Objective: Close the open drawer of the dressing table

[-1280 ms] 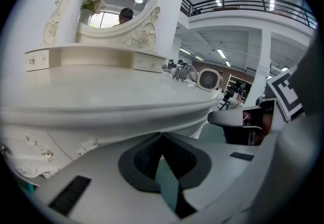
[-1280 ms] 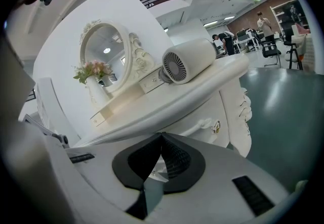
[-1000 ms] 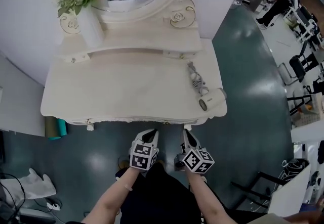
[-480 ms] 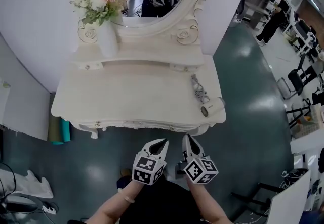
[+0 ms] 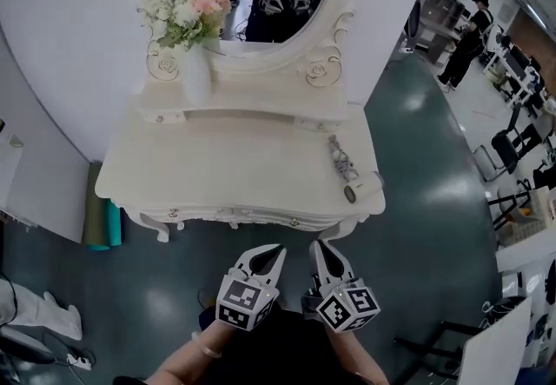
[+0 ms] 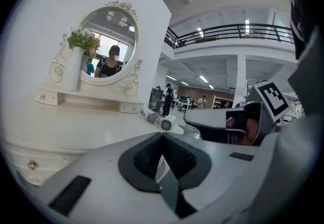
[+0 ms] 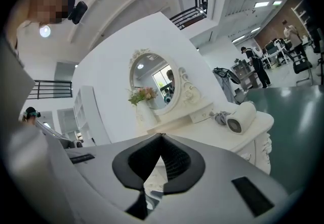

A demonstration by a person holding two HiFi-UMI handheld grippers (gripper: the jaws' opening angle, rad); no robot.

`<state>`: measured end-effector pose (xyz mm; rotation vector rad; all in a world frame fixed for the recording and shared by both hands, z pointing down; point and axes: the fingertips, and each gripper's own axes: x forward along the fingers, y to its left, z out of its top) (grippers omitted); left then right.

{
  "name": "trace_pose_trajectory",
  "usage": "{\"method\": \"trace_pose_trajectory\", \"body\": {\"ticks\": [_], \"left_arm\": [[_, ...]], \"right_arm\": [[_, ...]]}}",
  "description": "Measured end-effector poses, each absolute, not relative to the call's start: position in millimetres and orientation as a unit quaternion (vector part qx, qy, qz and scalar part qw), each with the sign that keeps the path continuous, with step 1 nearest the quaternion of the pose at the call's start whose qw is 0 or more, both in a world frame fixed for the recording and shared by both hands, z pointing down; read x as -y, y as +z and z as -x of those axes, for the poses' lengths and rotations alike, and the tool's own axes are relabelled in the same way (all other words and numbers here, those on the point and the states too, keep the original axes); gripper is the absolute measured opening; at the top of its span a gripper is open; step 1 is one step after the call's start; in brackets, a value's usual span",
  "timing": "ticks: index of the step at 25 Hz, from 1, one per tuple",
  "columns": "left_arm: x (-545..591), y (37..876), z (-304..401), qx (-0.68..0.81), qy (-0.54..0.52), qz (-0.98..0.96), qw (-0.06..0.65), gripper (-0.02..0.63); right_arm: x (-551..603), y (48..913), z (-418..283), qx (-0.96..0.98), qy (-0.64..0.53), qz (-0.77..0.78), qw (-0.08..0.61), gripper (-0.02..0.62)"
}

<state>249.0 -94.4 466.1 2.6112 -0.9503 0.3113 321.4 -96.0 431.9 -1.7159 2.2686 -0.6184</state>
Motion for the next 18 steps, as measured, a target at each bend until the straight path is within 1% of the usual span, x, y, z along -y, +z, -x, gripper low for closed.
{"method": "trace_pose_trajectory", "body": {"ticks": [3,9,18], "left_arm": [[93.7,463.7,-243.0,0.342,0.109,-0.919,0.161,0.017],[89.2,471.4,-237.8,0.345,0.117,-0.917,0.159,0.017],[82.0,479.3,-244.9,0.334,0.127,-0.920,0.162,0.017]], "right_arm": [[92.4,428.1,-310.7,-0.782,-0.209,0.575,0.123,0.021],[85.4,436.4,-289.4,-0.803,-0.199,0.552,0.100,0.020],[79.9,441.5,-295.3,-0.796,-0.209,0.559,0.100,0.020]]}}
